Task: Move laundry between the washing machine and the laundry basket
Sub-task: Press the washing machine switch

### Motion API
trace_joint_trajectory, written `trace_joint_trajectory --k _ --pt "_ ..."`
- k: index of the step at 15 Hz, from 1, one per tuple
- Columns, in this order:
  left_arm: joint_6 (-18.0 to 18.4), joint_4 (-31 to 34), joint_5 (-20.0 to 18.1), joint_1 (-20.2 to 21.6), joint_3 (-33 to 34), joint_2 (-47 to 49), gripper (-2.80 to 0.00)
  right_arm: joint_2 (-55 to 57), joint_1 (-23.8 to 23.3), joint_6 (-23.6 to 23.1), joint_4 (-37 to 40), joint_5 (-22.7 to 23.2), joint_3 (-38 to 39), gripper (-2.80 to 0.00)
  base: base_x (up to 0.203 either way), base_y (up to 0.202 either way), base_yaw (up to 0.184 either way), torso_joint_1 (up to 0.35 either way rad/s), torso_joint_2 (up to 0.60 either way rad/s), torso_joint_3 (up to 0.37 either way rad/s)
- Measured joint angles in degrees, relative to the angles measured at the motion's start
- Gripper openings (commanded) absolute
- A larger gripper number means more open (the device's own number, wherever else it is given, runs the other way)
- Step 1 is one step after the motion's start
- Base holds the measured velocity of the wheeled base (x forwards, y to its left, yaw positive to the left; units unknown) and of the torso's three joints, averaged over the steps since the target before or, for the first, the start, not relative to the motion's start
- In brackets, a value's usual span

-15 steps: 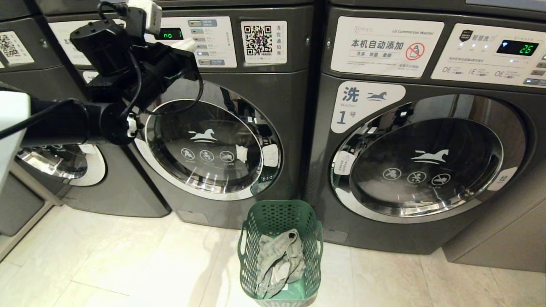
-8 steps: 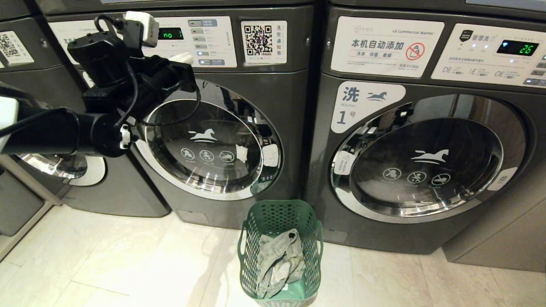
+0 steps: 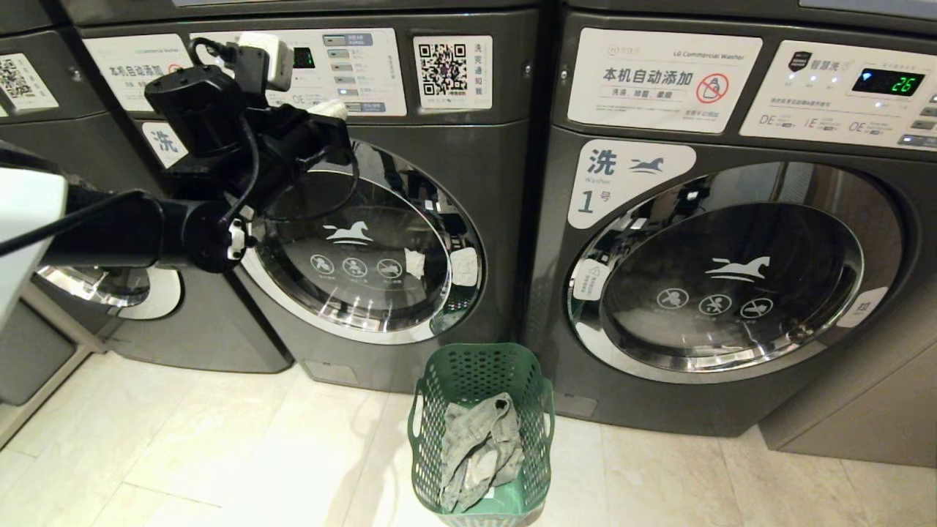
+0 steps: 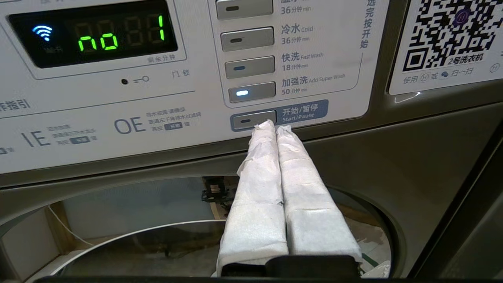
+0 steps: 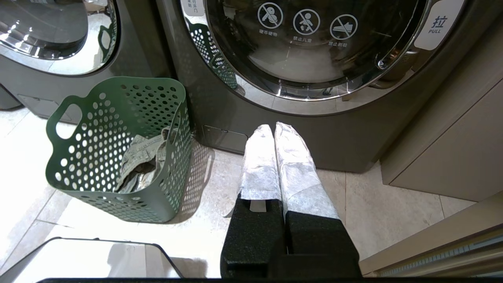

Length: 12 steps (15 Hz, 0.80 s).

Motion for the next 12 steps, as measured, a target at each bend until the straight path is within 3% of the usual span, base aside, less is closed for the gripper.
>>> trace_joint_trajectory --k 12 --pt "0.2 0.6 1.3 -0.6 -7.2 5.4 -2.80 0.0 0.0 0.0 0.0 0.0 0.0 -2.80 0.000 0.000 0.000 0.000 0.00 0.000"
